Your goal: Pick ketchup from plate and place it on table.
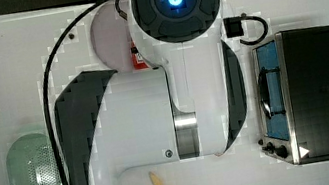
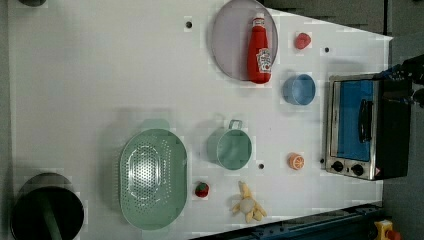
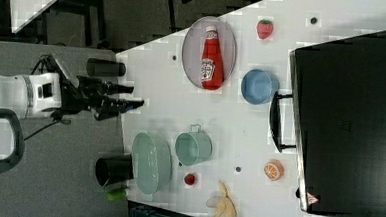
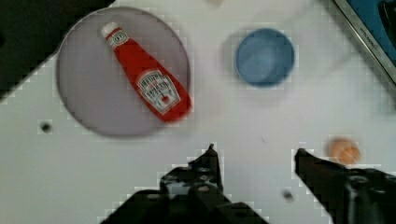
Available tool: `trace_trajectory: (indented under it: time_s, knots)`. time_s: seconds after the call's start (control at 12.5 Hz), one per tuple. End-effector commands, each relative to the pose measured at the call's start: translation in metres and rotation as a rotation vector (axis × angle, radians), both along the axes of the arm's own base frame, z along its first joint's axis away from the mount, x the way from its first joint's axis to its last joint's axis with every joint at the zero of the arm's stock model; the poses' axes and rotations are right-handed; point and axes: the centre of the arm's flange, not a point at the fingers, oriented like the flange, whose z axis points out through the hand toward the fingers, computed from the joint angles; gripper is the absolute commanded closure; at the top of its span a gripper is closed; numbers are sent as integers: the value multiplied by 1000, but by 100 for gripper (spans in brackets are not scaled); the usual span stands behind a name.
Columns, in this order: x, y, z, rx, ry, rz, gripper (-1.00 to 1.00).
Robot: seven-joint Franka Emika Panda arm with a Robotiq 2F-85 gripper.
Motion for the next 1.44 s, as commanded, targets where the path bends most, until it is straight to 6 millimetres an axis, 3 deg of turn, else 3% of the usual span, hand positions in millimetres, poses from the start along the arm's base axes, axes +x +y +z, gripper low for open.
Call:
trace_trajectory:
  time_s: [0.08,0.24,0.48,0.8,1.2,1.44]
  knots:
    - [-59,-26,53,27,34,-148,-58]
    - [-51,-23,39,29,56,-104,-100]
    - [-27,-13,0,37,88,-47,-100]
    - [13,12,-68,54,101,65,-100]
    - [52,32,-170,96,106,341,-100]
    - [79,35,-214,90,23,551,-100]
